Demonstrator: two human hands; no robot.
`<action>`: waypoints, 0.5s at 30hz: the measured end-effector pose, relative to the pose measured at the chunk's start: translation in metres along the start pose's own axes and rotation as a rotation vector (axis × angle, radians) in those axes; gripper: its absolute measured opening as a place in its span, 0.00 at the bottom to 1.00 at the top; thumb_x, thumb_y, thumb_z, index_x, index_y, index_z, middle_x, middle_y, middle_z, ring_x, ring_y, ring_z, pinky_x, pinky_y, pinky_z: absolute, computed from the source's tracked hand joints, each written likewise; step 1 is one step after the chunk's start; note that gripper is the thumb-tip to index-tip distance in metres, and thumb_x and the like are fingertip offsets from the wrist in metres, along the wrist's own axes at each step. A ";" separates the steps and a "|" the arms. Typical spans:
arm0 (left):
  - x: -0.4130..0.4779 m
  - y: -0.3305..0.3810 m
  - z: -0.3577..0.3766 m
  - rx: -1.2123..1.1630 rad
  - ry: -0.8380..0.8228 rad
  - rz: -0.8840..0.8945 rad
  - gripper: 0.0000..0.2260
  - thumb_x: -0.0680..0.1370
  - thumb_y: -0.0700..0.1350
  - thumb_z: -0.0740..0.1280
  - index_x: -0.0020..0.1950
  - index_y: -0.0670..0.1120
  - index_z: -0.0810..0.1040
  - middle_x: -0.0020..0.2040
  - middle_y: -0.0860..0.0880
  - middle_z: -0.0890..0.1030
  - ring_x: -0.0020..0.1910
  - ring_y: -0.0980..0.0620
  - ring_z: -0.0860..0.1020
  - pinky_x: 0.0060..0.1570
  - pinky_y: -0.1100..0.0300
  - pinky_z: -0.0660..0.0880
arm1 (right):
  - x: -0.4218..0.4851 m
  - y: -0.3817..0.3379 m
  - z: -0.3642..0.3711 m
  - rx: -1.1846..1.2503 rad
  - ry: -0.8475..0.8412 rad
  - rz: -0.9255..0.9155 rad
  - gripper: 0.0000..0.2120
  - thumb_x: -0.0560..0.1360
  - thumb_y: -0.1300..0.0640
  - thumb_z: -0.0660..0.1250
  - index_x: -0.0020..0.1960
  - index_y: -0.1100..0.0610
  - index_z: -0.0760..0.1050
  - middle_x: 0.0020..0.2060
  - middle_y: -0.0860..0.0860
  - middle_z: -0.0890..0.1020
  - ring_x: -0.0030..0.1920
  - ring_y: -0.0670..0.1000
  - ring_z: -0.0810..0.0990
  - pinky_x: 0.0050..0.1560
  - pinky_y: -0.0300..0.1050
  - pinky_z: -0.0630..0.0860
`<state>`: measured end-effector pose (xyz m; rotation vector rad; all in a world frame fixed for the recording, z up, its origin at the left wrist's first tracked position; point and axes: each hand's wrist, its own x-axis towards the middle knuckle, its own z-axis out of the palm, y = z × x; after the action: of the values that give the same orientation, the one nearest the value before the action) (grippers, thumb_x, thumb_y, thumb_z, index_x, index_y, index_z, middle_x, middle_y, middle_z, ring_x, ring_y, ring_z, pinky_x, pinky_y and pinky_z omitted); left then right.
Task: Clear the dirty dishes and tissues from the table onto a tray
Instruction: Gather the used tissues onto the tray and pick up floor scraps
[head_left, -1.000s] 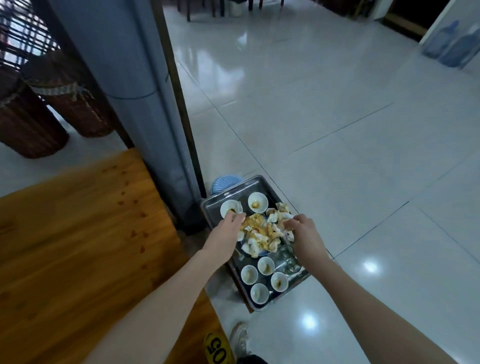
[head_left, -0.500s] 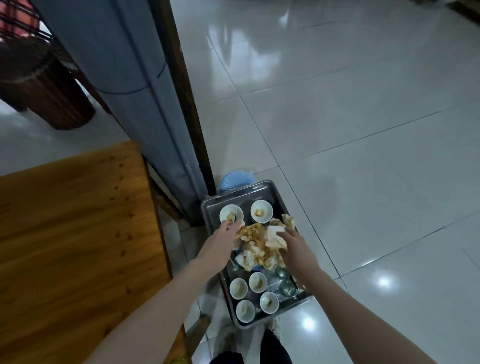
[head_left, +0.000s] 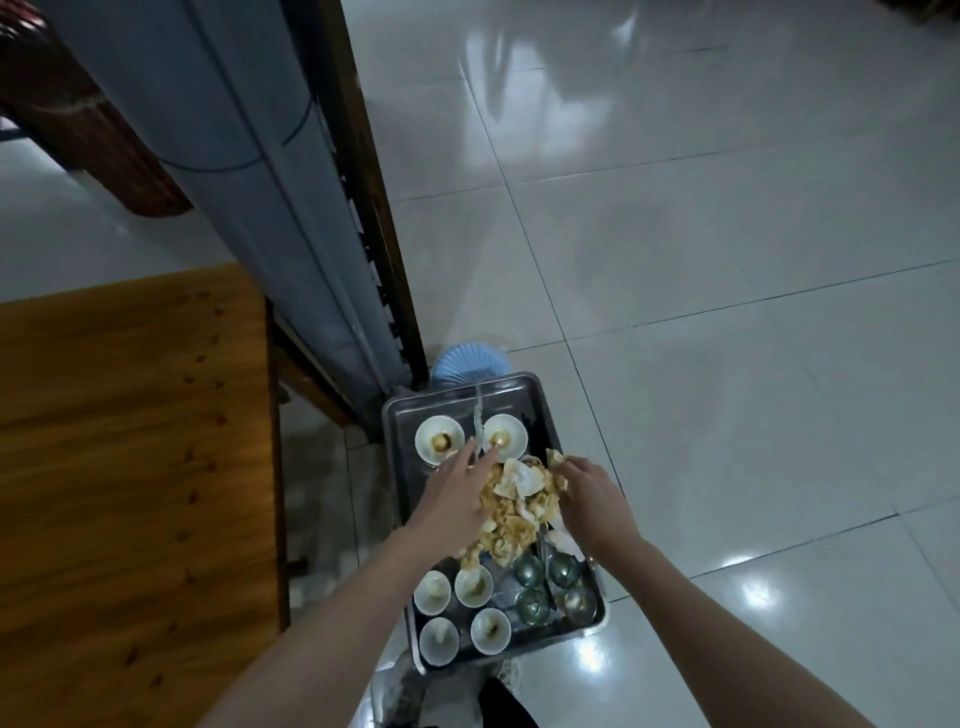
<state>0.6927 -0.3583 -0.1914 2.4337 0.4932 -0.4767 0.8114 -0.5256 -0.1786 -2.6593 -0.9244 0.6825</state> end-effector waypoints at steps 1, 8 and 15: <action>0.001 0.000 0.002 0.040 -0.033 -0.014 0.38 0.78 0.49 0.66 0.78 0.57 0.42 0.79 0.49 0.39 0.77 0.43 0.41 0.74 0.41 0.48 | 0.002 0.002 -0.001 -0.011 -0.003 -0.004 0.19 0.76 0.61 0.61 0.67 0.52 0.72 0.67 0.51 0.71 0.64 0.55 0.71 0.60 0.49 0.72; -0.008 -0.004 0.007 0.184 -0.022 -0.110 0.42 0.76 0.60 0.63 0.76 0.58 0.35 0.76 0.49 0.30 0.75 0.44 0.32 0.71 0.39 0.39 | 0.010 0.004 -0.012 -0.025 0.008 -0.077 0.20 0.76 0.62 0.62 0.67 0.52 0.71 0.64 0.51 0.73 0.62 0.55 0.72 0.57 0.49 0.72; -0.046 -0.018 -0.011 0.175 0.120 -0.245 0.33 0.80 0.54 0.59 0.77 0.57 0.41 0.79 0.49 0.41 0.77 0.44 0.43 0.73 0.42 0.47 | 0.009 -0.034 -0.016 -0.102 0.033 -0.220 0.22 0.76 0.61 0.60 0.69 0.52 0.68 0.69 0.52 0.69 0.67 0.56 0.67 0.65 0.49 0.64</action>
<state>0.6475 -0.3488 -0.1720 2.5931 0.8392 -0.4952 0.8082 -0.4952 -0.1557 -2.5922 -1.2496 0.5521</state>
